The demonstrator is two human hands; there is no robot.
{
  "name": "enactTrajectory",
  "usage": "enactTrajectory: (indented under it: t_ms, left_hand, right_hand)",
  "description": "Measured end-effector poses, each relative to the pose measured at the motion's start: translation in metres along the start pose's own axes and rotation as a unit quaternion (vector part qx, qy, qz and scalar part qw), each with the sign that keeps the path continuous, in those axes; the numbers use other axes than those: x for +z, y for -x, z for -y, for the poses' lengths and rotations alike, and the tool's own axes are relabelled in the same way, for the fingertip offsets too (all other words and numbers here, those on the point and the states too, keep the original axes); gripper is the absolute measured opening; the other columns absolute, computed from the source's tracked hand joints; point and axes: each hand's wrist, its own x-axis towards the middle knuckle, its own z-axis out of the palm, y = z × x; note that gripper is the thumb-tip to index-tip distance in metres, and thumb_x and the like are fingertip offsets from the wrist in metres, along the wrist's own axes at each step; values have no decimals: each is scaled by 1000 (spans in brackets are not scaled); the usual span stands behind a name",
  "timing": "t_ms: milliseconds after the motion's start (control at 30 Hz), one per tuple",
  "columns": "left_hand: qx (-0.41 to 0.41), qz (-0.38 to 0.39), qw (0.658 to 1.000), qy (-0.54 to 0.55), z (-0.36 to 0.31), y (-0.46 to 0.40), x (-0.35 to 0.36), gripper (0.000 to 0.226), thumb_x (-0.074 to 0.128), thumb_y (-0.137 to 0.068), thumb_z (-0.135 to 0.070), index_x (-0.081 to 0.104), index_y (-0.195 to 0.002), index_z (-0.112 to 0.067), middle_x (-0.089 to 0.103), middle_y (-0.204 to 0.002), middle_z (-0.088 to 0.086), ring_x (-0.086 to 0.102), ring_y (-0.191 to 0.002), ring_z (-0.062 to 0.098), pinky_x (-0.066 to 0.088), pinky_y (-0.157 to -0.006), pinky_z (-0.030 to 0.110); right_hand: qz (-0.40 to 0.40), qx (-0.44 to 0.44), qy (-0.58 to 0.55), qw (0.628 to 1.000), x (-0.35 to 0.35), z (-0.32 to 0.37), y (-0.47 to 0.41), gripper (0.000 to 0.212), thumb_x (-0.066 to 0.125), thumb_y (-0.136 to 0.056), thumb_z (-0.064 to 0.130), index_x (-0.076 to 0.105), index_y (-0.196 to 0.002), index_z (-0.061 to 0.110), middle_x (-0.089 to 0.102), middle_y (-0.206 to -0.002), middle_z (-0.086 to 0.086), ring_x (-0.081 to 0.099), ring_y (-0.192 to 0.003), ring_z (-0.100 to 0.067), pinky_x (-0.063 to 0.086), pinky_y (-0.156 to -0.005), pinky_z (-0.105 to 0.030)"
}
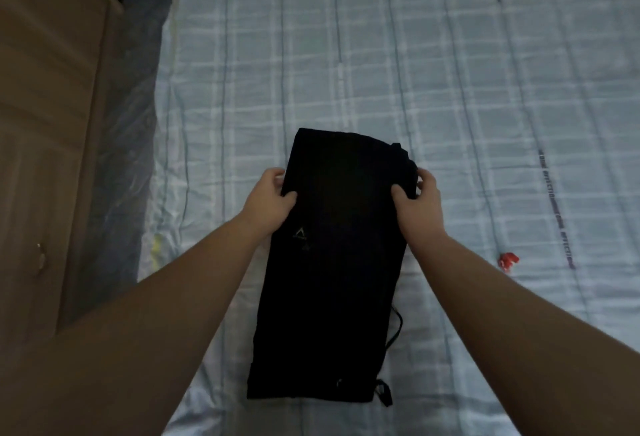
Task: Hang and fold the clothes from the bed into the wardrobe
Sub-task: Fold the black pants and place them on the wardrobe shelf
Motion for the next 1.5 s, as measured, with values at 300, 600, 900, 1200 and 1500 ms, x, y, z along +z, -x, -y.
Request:
enactTrajectory:
  t_ms: [300, 600, 900, 1200, 1500]
  left_hand:
    - [-19, 12, 1000, -7, -47, -88, 21, 72, 69, -90, -37, 31, -149, -20, 41, -151, 4, 47, -132, 22, 39, -98, 25]
    - [-29, -23, 999, 15, -41, -124, 10, 30, 73, -86, -29, 69, -111, -13, 72, -102, 5, 69, -92, 21, 57, -88, 38]
    - [-36, -42, 996, -68, -39, -115, 21, 56, 74, -84, -40, 51, -128, -15, 56, -111, -1, 58, -98, 15, 46, -83, 28]
    - [-62, 110, 992, 22, -51, -122, -5, 33, 72, -85, -9, 65, -117, -10, 71, -110, 12, 71, -98, 24, 57, -90, 39]
    - [27, 105, 980, 166, -46, -53, -33, 15, 57, -94, -1, 59, -105, -12, 66, -99, 6, 68, -89, 17, 57, -76, 30]
  right_hand:
    - [31, 47, 102, 993, 14, 17, -75, 49, 57, -96, 39, 50, -140, 19, 57, -131, -9, 59, -115, -29, 49, -89, -36]
    - [-28, 74, -60, 995, 2, 21, -102, 33, 62, -83, 26, 62, -96, -5, 62, -80, -12, 62, -75, -26, 58, -74, -47]
    - [-29, 61, 30, 997, 14, 10, -91, 45, 60, -85, 27, 54, -128, 16, 53, -117, -2, 56, -95, -18, 47, -79, -33]
    - [158, 56, 20, 986, -9, 27, -107, 56, 69, -80, -2, 59, -133, 14, 65, -124, -14, 66, -107, -29, 56, -91, -40]
    - [137, -45, -60, 988, -33, 27, -34, 8, 65, -91, 17, 65, -93, 25, 69, -92, -2, 68, -86, -19, 53, -73, -33]
